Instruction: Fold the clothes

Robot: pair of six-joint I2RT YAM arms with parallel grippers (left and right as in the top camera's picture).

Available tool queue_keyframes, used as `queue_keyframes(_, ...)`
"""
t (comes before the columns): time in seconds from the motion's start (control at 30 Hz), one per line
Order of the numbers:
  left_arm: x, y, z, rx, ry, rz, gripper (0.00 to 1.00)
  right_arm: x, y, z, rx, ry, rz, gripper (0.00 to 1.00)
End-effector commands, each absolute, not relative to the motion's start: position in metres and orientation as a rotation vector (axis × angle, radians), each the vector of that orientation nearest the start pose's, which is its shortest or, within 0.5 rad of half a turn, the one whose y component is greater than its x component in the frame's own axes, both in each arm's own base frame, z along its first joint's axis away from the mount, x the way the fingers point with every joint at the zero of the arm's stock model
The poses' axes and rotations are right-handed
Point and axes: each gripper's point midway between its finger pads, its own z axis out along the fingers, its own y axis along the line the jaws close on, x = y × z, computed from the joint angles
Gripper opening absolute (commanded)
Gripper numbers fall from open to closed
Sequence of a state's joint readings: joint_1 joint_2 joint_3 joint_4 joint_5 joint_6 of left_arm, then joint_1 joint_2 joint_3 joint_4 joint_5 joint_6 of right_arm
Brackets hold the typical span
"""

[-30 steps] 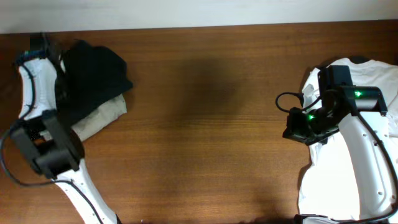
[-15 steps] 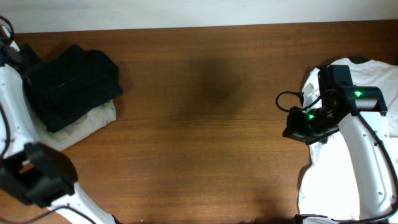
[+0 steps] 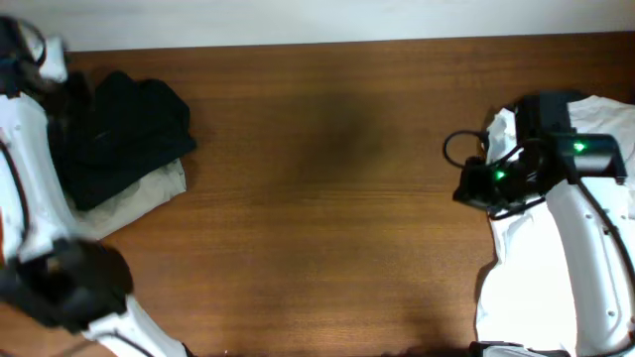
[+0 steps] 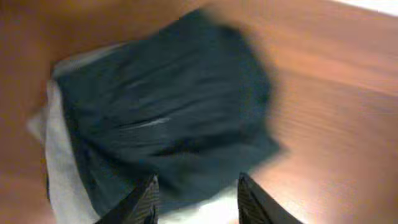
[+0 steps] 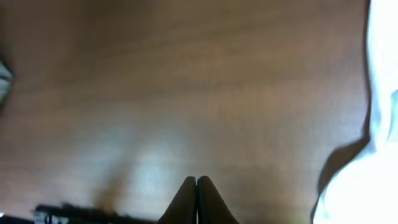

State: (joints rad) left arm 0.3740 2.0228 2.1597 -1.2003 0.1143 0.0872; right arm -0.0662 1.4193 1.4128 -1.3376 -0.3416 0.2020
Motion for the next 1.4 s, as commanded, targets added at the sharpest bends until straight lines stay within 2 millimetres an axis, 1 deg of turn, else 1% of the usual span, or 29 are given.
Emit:
queue_keyframes(0.0,0.409,0.035,0.355,0.180,2.406,-0.013,0.50,0.296,0.038,0.277,0.191,2.644,0.481,0.06)
queue_keyframes(0.03,0.390,0.011,0.365,0.244,2.405,-0.034,0.50,0.295,0.038,0.297,0.164,2.580,0.472,0.07)
queue_keyframes(0.07,0.361,-0.013,0.370,0.320,2.432,-0.046,0.50,0.288,0.040,0.324,0.104,2.494,0.467,0.10)
queue_keyframes(0.1,0.333,-0.036,0.368,0.405,2.474,-0.078,0.61,0.275,0.043,0.348,0.045,2.409,0.456,0.16)
queue_keyframes(0.13,0.312,-0.048,0.363,0.464,2.520,-0.085,1.00,0.263,0.043,0.360,0.002,2.357,0.433,0.27)
queue_keyframes(0.17,0.301,-0.048,0.358,0.469,2.569,-0.047,0.99,0.254,0.043,0.368,-0.004,2.325,0.424,0.46)
queue_keyframes(0.2,0.298,-0.042,0.355,0.387,2.604,0.003,0.99,0.247,0.044,0.374,-0.010,2.300,0.420,0.82)
queue_keyframes(0.23,0.299,-0.039,0.355,0.330,2.613,0.008,0.99,0.245,0.044,0.376,-0.011,2.292,0.419,0.99)
queue_keyframes(0.3,0.301,-0.039,0.355,0.328,2.606,0.008,0.99,0.246,0.044,0.375,-0.011,2.294,0.419,0.99)
queue_keyframes(0.37,0.307,-0.046,0.359,0.336,2.572,-0.035,1.00,0.250,0.044,0.371,-0.007,2.311,0.423,0.99)
queue_keyframes(0.53,0.306,-0.046,0.359,0.337,2.575,-0.035,0.99,0.270,0.042,0.353,0.013,2.388,0.436,0.99)
queue_keyframes(0.57,0.306,-0.046,0.359,0.337,2.575,-0.035,0.99,0.273,0.043,0.344,-0.005,2.423,0.417,0.99)
queue_keyframes(0.6,0.306,-0.046,0.359,0.337,2.575,-0.035,0.99,0.268,0.032,0.336,0.008,2.466,0.304,0.99)
queue_keyframes(0.63,0.306,-0.046,0.359,0.337,2.575,-0.035,0.99,0.267,0.027,0.338,0.007,2.457,0.235,0.99)
queue_keyframes(0.67,0.306,-0.046,0.359,0.337,2.575,-0.035,0.99,0.271,0.023,0.349,0.002,2.393,0.185,0.99)
queue_keyframes(0.73,0.306,-0.046,0.359,0.337,2.575,-0.035,0.99,0.275,0.022,0.387,-0.030,2.180,0.125,0.99)
queue_keyframes(0.77,0.306,-0.046,0.359,0.337,2.575,-0.035,0.99,0.266,0.023,0.408,-0.097,2.040,0.090,0.99)
queue_keyframes(0.8,0.306,-0.046,0.359,0.337,2.575,-0.035,0.99,0.246,0.021,0.415,-0.141,1.939,0.048,0.99)
queue_keyframes(0.83,0.306,-0.046,0.359,0.337,2.575,-0.035,0.99,0.233,0.020,0.411,-0.181,1.903,0.015,0.99)
queue_keyframes(0.87,0.306,-0.046,0.359,0.337,2.575,-0.035,0.99,0.219,0.018,0.393,-0.197,1.903,-0.003,0.99)
queue_keyframes(0.93,0.306,-0.046,0.359,0.337,2.575,-0.035,1.00,0.206,0.011,0.344,-0.164,1.927,-0.021,0.99)
queue_keyframes(1.03,0.306,-0.046,0.359,0.337,2.578,-0.035,0.99,0.210,0.009,0.293,-0.151,1.893,-0.023,0.99)
queue_keyframes(1.1,0.306,-0.046,0.359,0.337,2.578,-0.035,0.99,0.218,0.015,0.243,-0.173,1.859,0.010,0.99)
queue_keyframes(1.13,0.306,-0.046,0.359,0.337,2.578,-0.035,0.99,0.220,0.018,0.225,-0.185,1.836,0.031,0.99)
queue_keyframes(1.17,0.306,-0.046,0.359,0.337,2.578,-0.035,0.99,0.220,0.021,0.212,-0.198,1.810,0.049,0.99)
queue_keyframes(1.23,0.306,-0.046,0.359,0.337,2.578,-0.035,0.99,0.218,0.027,0.179,-0.218,1.760,0.082,0.99)
queue_keyframes(1.27,0.306,-0.046,0.359,0.337,2.578,-0.035,0.99,0.221,0.028,0.168,-0.220,1.778,0.089,0.99)
queue_keyframes(1.33,0.306,-0.046,0.359,0.337,2.578,-0.035,0.99,0.227,0.031,0.138,-0.235,1.810,0.116,0.99)
queue_keyframes(1.37,0.306,-0.046,0.359,0.337,2.578,-0.035,0.99,0.230,0.032,0.144,-0.238,1.779,0.112,0.99)
